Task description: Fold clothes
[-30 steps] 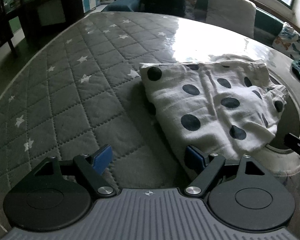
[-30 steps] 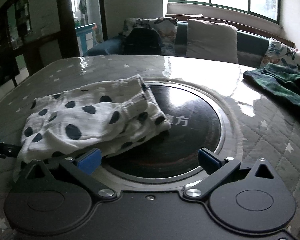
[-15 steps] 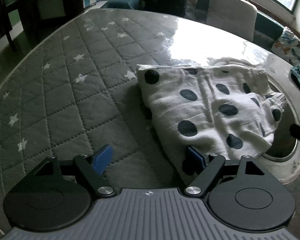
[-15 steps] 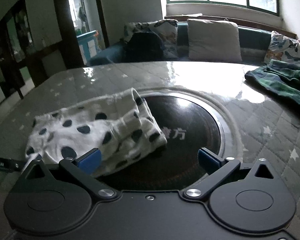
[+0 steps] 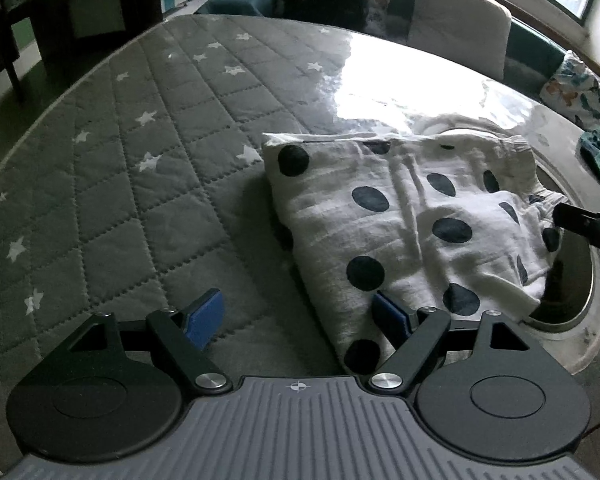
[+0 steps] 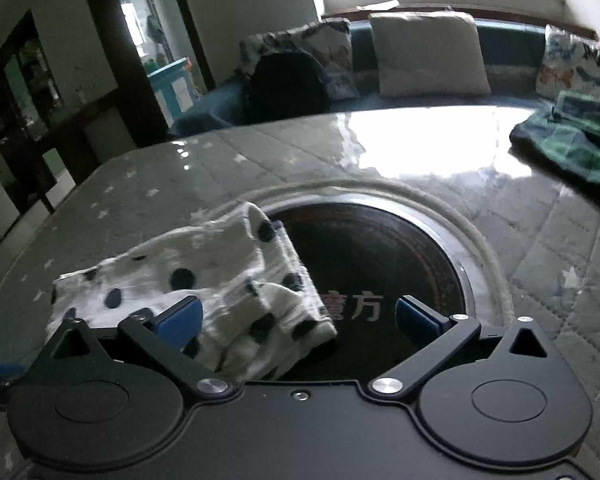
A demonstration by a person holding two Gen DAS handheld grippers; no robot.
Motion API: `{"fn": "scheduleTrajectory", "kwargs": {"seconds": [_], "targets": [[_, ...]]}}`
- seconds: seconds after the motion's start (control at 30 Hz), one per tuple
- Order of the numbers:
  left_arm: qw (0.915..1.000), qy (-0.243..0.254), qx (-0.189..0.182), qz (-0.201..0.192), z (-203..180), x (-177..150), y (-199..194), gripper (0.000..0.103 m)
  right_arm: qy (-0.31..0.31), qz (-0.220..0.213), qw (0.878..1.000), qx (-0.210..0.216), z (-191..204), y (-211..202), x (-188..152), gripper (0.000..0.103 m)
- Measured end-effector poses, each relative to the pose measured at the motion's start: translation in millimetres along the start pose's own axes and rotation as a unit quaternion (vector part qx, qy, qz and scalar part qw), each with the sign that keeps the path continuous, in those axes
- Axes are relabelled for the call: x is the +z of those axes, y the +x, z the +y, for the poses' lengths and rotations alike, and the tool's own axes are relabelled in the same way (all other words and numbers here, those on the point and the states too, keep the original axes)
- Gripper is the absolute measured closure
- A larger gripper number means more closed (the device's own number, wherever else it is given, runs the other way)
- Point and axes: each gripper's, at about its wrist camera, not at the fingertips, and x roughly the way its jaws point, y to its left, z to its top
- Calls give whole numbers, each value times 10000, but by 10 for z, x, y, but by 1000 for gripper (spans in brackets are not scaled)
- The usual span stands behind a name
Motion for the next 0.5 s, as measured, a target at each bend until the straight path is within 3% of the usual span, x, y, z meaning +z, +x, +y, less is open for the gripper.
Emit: {"fn": "scheduleTrajectory", "kwargs": {"seconds": [0.5], "targets": [[9998, 184, 80, -35, -147, -23, 30, 21, 160, 345, 9986, 373, -61, 203, 72, 0]]}}
